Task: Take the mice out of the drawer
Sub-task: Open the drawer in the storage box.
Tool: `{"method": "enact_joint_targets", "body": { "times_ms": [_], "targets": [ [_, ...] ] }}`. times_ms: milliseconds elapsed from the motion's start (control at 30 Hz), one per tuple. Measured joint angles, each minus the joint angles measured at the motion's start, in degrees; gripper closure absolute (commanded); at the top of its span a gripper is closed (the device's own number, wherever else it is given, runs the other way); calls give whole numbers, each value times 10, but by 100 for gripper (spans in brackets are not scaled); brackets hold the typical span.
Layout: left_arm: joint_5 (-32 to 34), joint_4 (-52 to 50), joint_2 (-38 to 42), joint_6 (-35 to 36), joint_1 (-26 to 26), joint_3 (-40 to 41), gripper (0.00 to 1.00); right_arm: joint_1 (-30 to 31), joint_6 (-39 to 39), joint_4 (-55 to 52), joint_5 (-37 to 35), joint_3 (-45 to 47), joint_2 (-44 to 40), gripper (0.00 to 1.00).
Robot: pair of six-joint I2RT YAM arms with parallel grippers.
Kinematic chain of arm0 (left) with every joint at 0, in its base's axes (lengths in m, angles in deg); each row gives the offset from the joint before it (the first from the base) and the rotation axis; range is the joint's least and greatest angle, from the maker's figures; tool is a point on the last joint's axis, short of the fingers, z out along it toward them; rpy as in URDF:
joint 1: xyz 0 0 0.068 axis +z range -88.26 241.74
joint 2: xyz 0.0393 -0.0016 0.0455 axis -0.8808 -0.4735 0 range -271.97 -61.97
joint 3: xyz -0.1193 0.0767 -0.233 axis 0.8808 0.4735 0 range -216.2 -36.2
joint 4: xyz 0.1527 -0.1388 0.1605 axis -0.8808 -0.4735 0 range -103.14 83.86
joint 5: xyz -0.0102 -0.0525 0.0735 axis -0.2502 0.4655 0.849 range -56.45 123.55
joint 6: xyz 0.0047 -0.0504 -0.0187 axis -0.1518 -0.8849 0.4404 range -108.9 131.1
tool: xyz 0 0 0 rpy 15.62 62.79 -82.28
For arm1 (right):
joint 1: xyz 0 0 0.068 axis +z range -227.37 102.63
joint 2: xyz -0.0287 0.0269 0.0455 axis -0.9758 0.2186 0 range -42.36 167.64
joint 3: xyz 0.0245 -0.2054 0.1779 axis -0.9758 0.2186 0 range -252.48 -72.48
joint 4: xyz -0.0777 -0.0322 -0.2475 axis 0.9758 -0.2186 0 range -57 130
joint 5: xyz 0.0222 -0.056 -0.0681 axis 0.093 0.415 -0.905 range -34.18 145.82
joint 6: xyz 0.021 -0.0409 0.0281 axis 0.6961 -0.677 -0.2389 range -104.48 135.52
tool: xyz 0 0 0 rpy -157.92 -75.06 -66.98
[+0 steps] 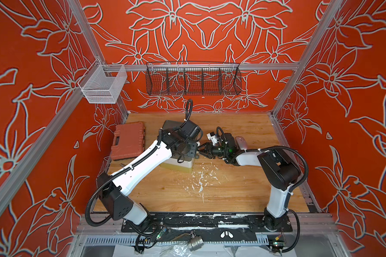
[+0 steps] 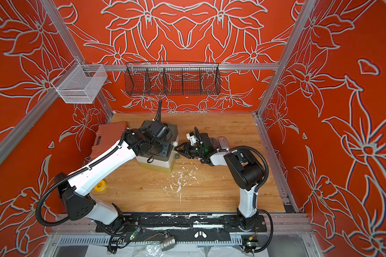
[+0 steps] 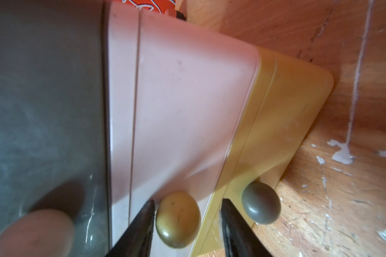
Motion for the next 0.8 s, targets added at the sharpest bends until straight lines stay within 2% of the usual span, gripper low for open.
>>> {"method": "enact_joint_targets", "body": {
  "times_ms": [500,800],
  "targets": [
    [17,2,-4,4,2,2,42,0,6,12,2,0,0,66],
    [14,21,1,8,9,11,42,-2,4,8,2,0,-3,69]
  ]
}}
